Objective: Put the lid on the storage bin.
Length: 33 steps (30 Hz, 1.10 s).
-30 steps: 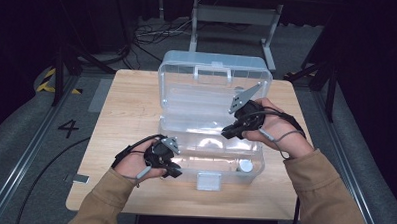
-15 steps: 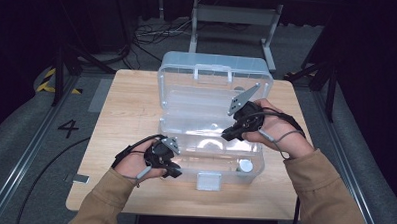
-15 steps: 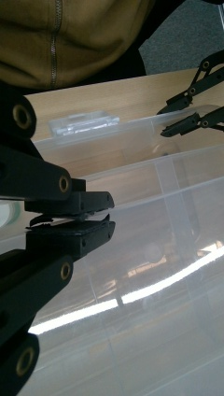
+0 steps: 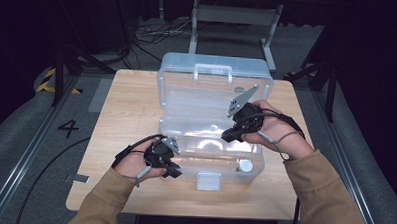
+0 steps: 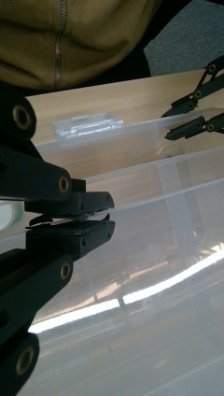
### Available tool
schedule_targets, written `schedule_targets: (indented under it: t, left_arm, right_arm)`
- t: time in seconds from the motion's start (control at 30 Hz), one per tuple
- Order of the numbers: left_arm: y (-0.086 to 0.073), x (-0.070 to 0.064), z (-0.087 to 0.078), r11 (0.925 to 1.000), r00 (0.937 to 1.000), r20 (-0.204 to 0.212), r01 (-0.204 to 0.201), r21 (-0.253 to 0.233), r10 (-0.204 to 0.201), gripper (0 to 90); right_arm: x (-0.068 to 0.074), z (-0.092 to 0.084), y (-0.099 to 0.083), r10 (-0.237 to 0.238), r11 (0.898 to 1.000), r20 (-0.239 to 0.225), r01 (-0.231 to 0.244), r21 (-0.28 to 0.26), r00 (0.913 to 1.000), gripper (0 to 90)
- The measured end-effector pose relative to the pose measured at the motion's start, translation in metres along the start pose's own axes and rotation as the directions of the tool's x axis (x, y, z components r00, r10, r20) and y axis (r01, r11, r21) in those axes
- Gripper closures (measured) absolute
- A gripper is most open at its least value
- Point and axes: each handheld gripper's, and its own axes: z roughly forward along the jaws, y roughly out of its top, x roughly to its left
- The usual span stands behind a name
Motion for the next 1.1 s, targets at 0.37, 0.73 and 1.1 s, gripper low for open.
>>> schedule_targets:
  t: [0.37, 0.73, 1.1]
  left_arm:
    - [0.0002, 0.0007, -0.0001, 1.0000, 1.0000, 0.003, 0.000, 0.002, 0.000, 76.3]
    - [0.0000, 0.0010, -0.0001, 1.0000, 1.0000, 0.004, 0.004, 0.000, -0.004, 76.2]
    - [0.0005, 0.0011, -0.0003, 1.0000, 1.0000, 0.001, -0.004, 0.005, 0.004, 76.1]
  right_arm:
    - [0.0021, 0.0008, -0.0002, -0.005, 1.000, -0.002, 0.005, 0.010, 1.0000, 85.1]
    - [0.0039, 0.0022, -0.0002, -0.007, 1.000, -0.009, 0.007, 0.019, 0.9999, 85.2]
    - [0.0051, 0.0031, -0.0003, -0.013, 0.999, -0.016, 0.013, 0.029, 0.9998, 85.5]
